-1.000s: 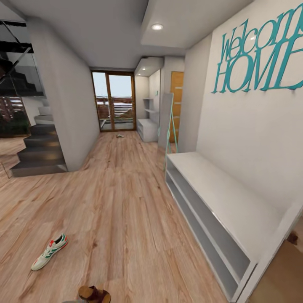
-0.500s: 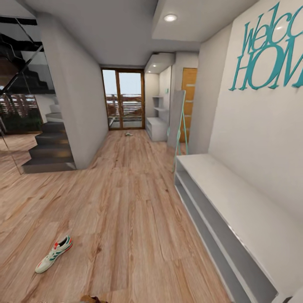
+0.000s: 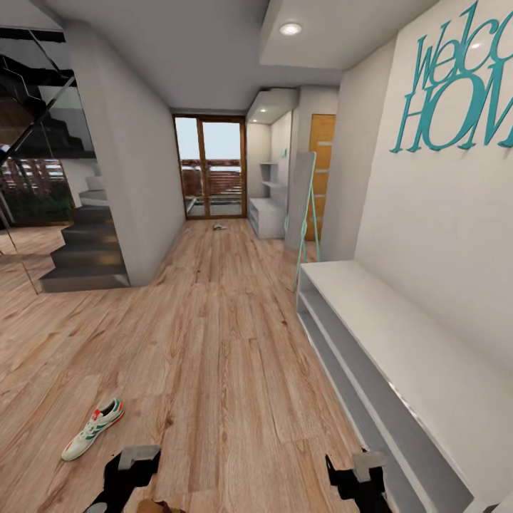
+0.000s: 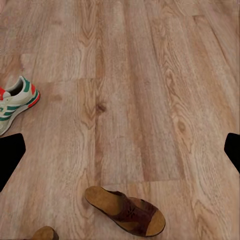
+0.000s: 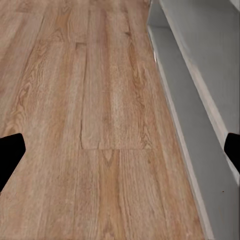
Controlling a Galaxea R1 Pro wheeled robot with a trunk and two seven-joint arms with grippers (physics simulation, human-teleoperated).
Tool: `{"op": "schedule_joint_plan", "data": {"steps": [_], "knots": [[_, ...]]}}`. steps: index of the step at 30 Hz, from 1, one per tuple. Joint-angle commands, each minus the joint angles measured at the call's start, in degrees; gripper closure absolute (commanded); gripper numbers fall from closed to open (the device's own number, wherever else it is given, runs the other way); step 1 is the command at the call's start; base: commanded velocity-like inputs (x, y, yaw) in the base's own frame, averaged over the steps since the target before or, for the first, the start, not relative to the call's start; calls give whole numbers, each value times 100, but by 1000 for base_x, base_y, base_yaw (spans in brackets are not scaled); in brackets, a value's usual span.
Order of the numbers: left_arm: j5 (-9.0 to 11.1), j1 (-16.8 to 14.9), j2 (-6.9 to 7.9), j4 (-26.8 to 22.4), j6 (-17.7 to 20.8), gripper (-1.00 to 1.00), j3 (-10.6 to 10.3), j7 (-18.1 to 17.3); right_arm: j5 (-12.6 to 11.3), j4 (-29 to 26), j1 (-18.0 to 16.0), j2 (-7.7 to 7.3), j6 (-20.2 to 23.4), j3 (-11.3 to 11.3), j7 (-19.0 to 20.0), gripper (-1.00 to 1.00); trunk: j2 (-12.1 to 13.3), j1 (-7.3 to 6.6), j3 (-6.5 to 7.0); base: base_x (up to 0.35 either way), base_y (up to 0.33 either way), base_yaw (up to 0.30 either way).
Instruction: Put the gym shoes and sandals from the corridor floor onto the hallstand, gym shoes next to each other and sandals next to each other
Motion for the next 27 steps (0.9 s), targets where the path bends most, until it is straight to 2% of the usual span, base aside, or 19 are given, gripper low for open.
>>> {"op": "schedule_joint_plan", "data": {"steps": [1,9,17,27], "knots": [[33,-128,0,30,41,-100,-2,-7,35,-119,-152,-1,234,0,6,-100,-3,0,-7,0,0,1],[34,-295,8,60,118,-100,18,0,22,-304,-676,-43,1048,-11,65,-100,-3,0,-7,0,0,0],[32,-310,17,44,116,-100,3,-66,45,-343,-770,-60,1210,-7,576,-100,-3,0,-7,17,-3,0],[33,-318,18,58,112,-100,4,-75,46,-342,-780,-148,1226,-24,715,-100,-3,0,-7,141,-141,0]]}}
